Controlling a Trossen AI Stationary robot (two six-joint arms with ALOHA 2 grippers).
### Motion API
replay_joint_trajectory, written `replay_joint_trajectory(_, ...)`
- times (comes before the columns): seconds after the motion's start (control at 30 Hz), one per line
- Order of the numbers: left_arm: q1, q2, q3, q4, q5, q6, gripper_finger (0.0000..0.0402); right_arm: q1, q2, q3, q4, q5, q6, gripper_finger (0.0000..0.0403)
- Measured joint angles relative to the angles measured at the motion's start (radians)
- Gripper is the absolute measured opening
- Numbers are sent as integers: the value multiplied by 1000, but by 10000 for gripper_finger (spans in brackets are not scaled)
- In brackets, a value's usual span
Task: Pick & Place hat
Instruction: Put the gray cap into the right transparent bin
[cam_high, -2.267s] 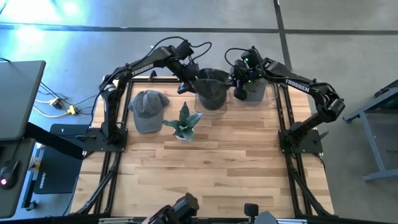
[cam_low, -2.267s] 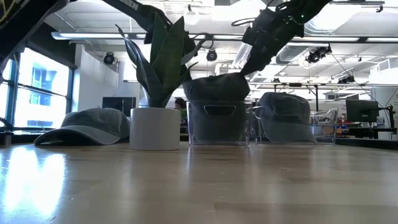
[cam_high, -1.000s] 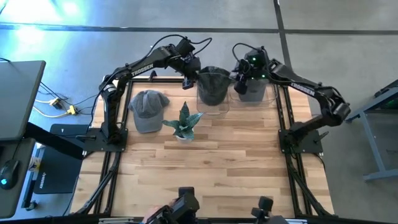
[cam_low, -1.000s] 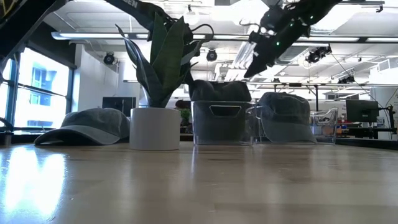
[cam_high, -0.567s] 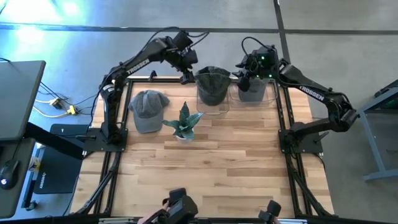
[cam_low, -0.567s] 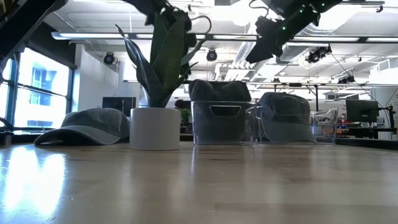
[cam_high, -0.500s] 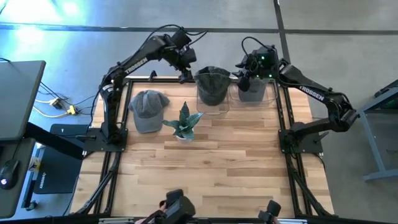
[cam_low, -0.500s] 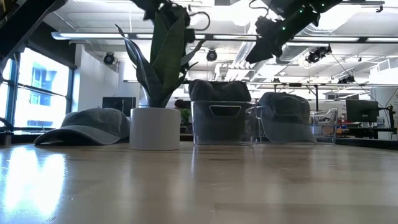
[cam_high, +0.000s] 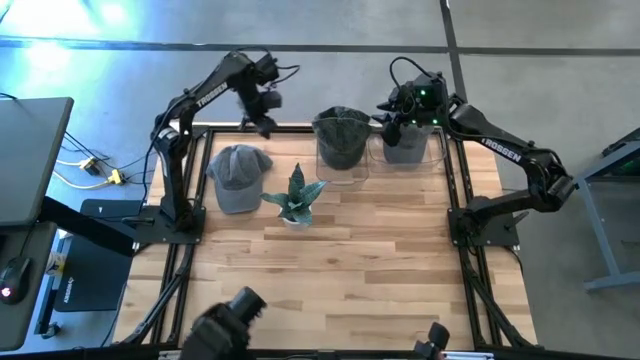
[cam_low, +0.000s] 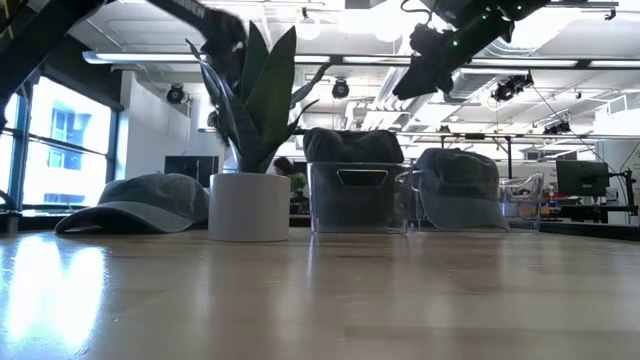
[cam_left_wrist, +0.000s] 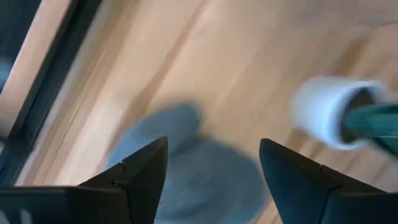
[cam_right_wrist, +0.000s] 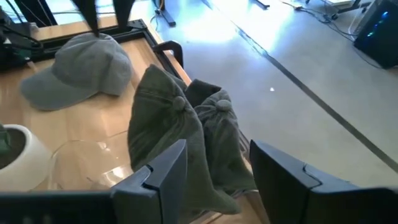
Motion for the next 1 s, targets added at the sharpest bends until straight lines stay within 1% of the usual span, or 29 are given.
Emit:
replay_joint_trajectory(0.13,82,-1,-86,-40,-91,-47,239,0,0,0,0,-19,0,164)
replay_joint_trajectory(0.3,182,-62,-236,-36,-93,-98,238,0,0,0,0,-20,-16,158)
replay_joint_trajectory(0.37,218,-80,-316,-38,-98,-123,238,0,0,0,0,-20,-28,156)
replay_joint_trajectory(0.5,273,-117,-476,-28,-105,-116,238,0,0,0,0,-19,-60,156)
replay_joint_trajectory(0.57,288,-111,-534,-11,-106,-97,238,0,0,0,0,-19,-76,158)
replay_joint_trajectory(0.67,277,-115,-557,49,-105,-94,239,0,0,0,1,-19,-95,156)
replay_joint_trajectory(0.83,265,-112,-595,150,-164,-174,239,0,0,0,1,-18,-96,150)
replay_joint_trajectory(0.97,263,-113,-634,171,-89,-135,238,0,0,0,0,-19,-72,151)
replay_joint_trajectory(1.0,263,-113,-650,182,-85,-128,235,0,0,0,0,-22,-58,151)
